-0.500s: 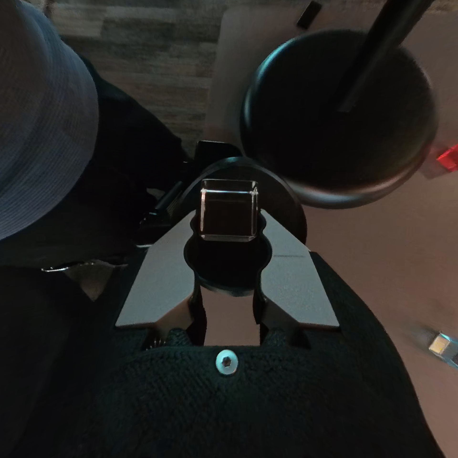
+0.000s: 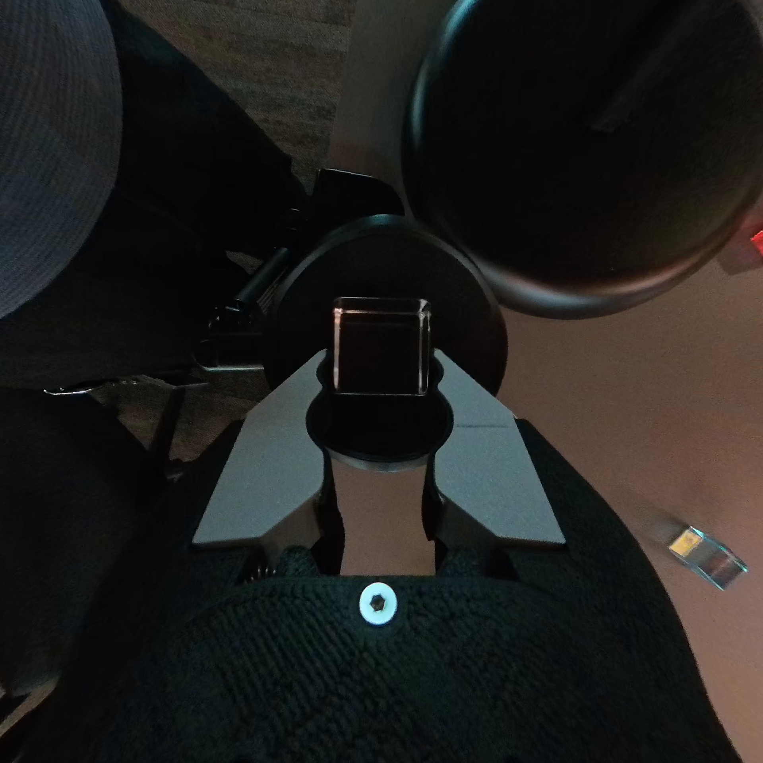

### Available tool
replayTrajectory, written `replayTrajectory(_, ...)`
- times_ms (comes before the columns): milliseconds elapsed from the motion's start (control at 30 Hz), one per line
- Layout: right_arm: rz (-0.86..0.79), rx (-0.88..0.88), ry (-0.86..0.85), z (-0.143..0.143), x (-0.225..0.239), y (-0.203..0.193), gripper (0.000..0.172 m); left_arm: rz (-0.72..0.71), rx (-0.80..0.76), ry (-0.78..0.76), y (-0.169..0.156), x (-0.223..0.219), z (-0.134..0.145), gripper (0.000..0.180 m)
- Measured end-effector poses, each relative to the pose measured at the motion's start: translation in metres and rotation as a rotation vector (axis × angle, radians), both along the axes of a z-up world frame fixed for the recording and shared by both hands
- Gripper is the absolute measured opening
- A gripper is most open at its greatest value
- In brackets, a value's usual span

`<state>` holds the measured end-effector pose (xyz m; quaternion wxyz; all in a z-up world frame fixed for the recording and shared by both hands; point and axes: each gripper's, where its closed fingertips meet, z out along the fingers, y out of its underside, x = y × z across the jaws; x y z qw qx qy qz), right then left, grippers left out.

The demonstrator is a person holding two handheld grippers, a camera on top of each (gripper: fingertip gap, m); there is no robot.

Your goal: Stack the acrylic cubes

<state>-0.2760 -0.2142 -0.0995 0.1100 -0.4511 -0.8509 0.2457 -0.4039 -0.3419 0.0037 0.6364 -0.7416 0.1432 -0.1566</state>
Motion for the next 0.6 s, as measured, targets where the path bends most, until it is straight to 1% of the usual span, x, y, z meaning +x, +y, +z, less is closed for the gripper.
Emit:
replayTrajectory(133, -0.032, -0.002, 0.001, -0.002, 0.000, 0.000, 0.043, -0.012, -0.001, -0.003, 0.002, 0.003, -0.001, 0.000)
replayTrajectory(200, -0.051, 0.020, 0.007, -0.004, -0.001, 0.003, 0.054, -0.017, -0.002, -0.003, 0.003, 0.005, -0.001, 0.000)
replayTrajectory(267, -0.074, 0.028, 0.027, -0.003, -0.002, 0.004, 0.062, -0.015, -0.001, -0.003, 0.004, 0.005, -0.001, 0.000)
replayTrajectory(333, -0.123, 0.029, 0.067, 0.005, -0.004, 0.008, 0.072, 0.013, 0.007, -0.010, 0.006, 0.001, 0.000, 0.007)
replayTrajectory(400, -0.198, 0.001, 0.142, 0.020, -0.006, 0.015, 0.080, 0.047, 0.015, -0.024, 0.007, -0.005, 0.002, 0.016)
replayTrajectory(433, -0.248, -0.026, 0.197, 0.031, -0.006, 0.020, 0.084, 0.060, 0.015, -0.033, 0.007, -0.008, 0.003, 0.021)
replayTrajectory(500, -0.399, -0.081, 0.313, 0.052, -0.003, 0.042, 0.084, 0.078, 0.009, -0.056, 0.008, -0.013, 0.003, 0.029)
replayTrajectory(567, -0.649, -0.098, 0.395, 0.063, 0.011, 0.083, 0.083, 0.090, 0.002, -0.080, 0.008, -0.017, 0.002, 0.033)
replayTrajectory(600, -0.806, -0.090, 0.408, 0.063, 0.024, 0.108, 0.079, 0.097, 0.000, -0.089, 0.008, -0.019, 0.002, 0.034)
